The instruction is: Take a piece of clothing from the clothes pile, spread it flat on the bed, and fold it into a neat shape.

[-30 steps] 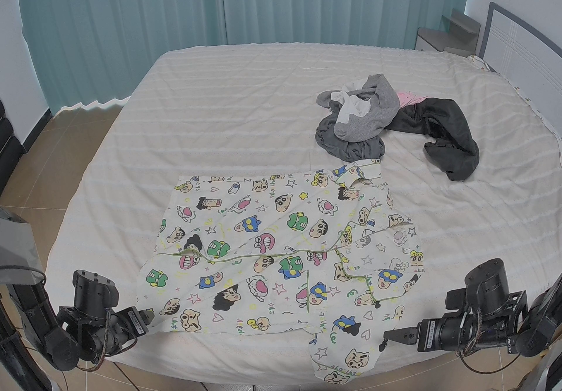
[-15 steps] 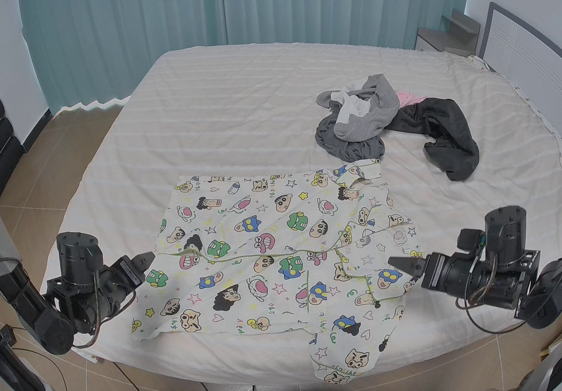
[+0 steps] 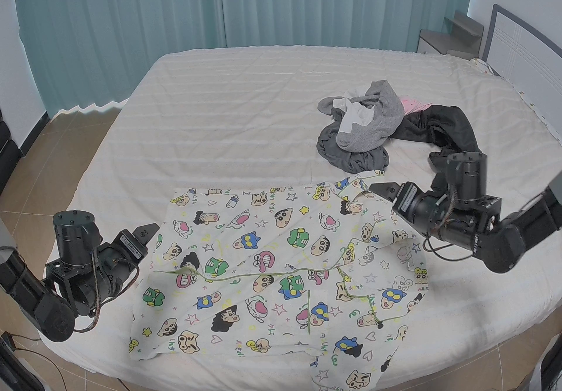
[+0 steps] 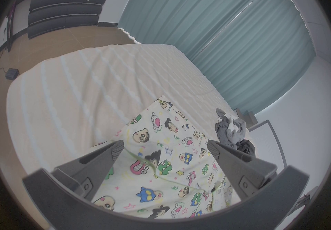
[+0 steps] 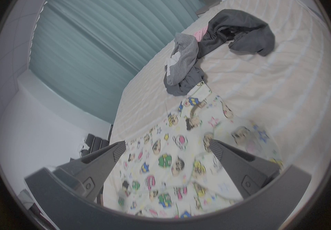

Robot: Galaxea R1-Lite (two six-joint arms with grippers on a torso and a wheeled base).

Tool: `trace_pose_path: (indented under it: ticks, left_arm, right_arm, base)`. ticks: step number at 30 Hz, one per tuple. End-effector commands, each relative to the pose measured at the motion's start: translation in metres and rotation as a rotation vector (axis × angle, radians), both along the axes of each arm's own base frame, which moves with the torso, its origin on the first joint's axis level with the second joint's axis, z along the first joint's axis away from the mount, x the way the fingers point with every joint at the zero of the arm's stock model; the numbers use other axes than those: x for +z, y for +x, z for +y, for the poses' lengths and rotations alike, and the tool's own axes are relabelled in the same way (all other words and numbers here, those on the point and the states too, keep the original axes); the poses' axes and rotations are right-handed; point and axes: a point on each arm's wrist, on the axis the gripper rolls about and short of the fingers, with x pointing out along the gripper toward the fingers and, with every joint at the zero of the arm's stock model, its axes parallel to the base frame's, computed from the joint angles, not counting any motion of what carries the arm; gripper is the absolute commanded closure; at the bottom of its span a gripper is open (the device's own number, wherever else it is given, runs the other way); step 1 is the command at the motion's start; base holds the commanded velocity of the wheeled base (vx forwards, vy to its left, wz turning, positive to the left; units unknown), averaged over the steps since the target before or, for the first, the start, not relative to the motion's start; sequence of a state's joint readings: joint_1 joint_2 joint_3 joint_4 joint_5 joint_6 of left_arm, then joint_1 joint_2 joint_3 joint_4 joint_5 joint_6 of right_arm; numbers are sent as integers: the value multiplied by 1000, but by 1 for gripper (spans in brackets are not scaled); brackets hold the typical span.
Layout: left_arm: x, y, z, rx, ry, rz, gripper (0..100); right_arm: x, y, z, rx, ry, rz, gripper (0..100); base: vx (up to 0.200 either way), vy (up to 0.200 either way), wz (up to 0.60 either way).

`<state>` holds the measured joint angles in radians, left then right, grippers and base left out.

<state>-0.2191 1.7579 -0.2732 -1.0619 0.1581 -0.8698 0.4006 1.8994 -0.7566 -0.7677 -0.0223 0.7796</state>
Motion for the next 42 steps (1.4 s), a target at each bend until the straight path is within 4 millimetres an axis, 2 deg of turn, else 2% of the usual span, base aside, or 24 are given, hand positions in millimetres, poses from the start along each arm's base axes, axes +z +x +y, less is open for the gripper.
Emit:
trace_pose_path:
  ticks: [1, 6, 12, 19, 22, 28, 32, 36, 37, 39, 42]
  left_arm:
    - [-7, 9, -3, 11, -48, 19, 0]
    - [-7, 9, -2, 28, -93, 23, 0]
    - [-6, 6, -3, -11, -126, 31, 0]
    - [-7, 6, -2, -7, -124, 34, 0]
    - [-7, 6, -2, -6, -124, 34, 0]
    - [-7, 6, -2, -6, -124, 32, 0]
    - [-8, 7, -2, -5, -123, 37, 0]
    - [-8, 7, -2, -5, -123, 37, 0]
    - [-8, 7, -2, -5, -123, 37, 0]
    - [-7, 7, -2, -4, -123, 35, 0]
    - [-8, 7, -2, -5, -123, 37, 0]
  right_arm:
    - [-55, 72, 17, -65, 19, 96, 0]
    - [-70, 109, 32, -86, -9, 152, 0]
    - [-81, 130, 44, -100, -11, 173, 0]
    - [-93, 137, 45, -138, -46, 206, 0]
    - [-91, 139, 47, -134, -43, 196, 0]
    - [-100, 156, 56, -132, -29, 167, 0]
    - [-87, 171, 62, -133, 10, 88, 0]
    - [-56, 185, 65, -137, 68, -19, 0]
    - [-55, 186, 66, -134, 69, -24, 0]
    - [-35, 191, 67, -143, 97, -88, 0]
    - [-20, 194, 68, -157, 111, -135, 0]
  base:
    - [0, 0, 0]
    - [0, 0, 0]
    - [100, 0, 0]
    - [0, 0, 0]
    - [0, 0, 0]
    - [0, 0, 0]
    - [0, 0, 0]
    - [0, 0, 0]
    - [0, 0, 0]
    - [0, 0, 0]
    - [0, 0, 0]
